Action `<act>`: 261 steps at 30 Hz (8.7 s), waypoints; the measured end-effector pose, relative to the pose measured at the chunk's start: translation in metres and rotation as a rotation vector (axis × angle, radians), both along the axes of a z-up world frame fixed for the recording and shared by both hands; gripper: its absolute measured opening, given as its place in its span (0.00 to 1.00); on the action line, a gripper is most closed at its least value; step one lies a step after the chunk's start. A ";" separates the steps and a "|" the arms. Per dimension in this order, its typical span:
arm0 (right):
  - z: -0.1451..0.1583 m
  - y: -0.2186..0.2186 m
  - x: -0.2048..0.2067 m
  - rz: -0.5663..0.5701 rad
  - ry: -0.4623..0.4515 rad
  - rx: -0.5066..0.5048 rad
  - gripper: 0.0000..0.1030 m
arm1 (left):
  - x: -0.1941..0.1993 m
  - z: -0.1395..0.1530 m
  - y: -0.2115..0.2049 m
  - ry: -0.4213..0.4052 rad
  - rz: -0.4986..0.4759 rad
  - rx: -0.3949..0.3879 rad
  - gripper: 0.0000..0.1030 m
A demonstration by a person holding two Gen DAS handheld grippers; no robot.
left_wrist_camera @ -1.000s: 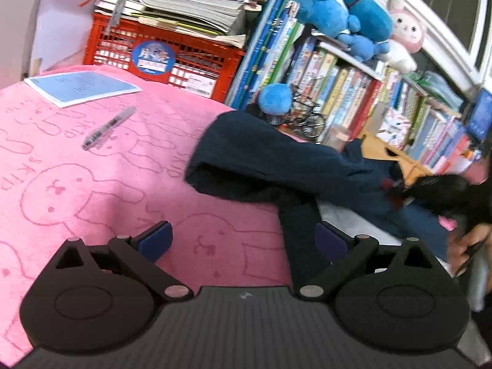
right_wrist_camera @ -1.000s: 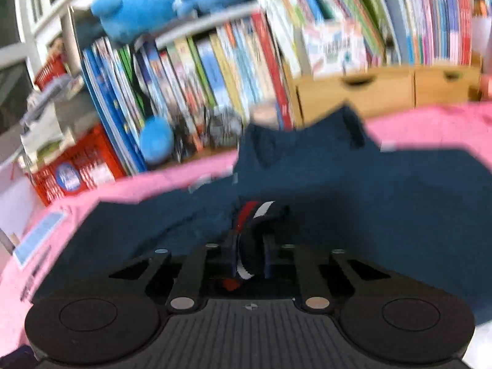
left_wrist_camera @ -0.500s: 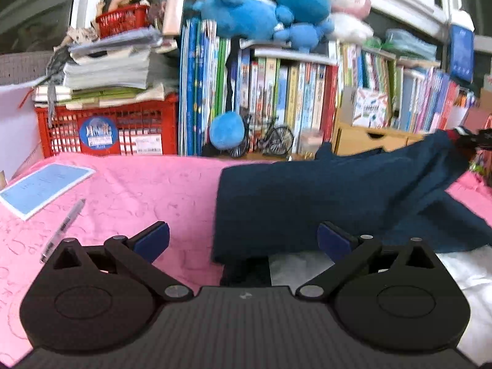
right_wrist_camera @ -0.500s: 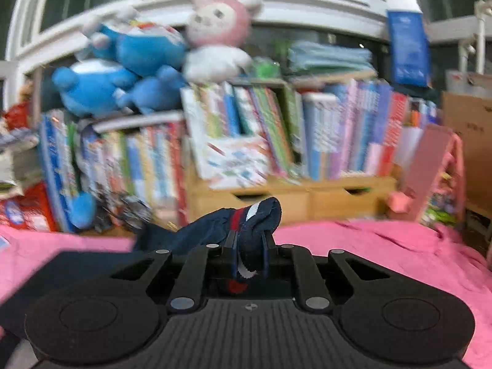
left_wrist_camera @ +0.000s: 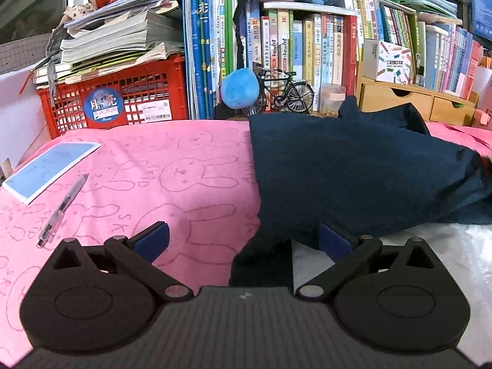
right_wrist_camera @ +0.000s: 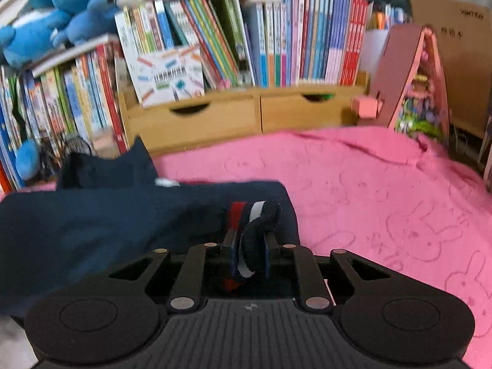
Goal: Fold clothes
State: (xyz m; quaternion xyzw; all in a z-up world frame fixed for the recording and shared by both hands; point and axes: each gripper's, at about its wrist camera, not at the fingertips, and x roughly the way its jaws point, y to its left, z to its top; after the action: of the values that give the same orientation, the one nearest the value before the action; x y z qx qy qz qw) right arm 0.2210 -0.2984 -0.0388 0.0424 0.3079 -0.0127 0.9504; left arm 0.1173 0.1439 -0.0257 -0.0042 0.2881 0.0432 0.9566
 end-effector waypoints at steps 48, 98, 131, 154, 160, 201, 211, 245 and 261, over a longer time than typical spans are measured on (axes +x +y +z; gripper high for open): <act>0.036 0.032 0.176 0.228 0.015 0.052 0.11 | 0.170 0.002 0.042 -0.003 0.012 0.056 0.17; 0.009 0.051 0.087 0.255 0.109 -0.088 1.00 | 0.050 -0.031 0.011 0.060 -0.056 0.238 0.96; 0.013 0.006 -0.291 0.448 -0.136 -0.166 1.00 | -0.199 -0.004 -0.077 0.070 -0.200 0.121 1.00; -0.003 0.055 -0.397 0.483 -0.060 -0.094 1.00 | -0.247 -0.030 -0.154 0.261 -0.189 0.091 1.00; -0.011 0.057 -0.396 0.496 -0.030 -0.092 1.00 | -0.246 -0.037 -0.156 0.287 -0.181 0.076 1.00; -0.084 0.081 -0.380 0.357 -0.052 -0.423 0.74 | -0.243 -0.061 -0.131 0.355 -0.111 0.058 1.00; -0.052 0.080 -0.416 0.230 -0.291 -0.470 0.71 | -0.244 -0.083 -0.137 0.266 -0.050 0.153 1.00; 0.087 -0.002 -0.219 0.263 -0.455 -0.297 1.00 | -0.048 0.003 -0.075 0.004 0.026 0.462 1.00; 0.008 0.094 -0.131 0.521 -0.195 -0.313 0.78 | -0.067 0.055 0.000 0.170 -0.202 0.082 1.00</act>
State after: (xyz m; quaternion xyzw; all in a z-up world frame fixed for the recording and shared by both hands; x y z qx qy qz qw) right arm 0.0902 -0.2045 -0.0304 -0.1834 0.2099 0.1879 0.9418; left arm 0.0506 0.1434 0.0292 0.0673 0.3651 -0.0414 0.9276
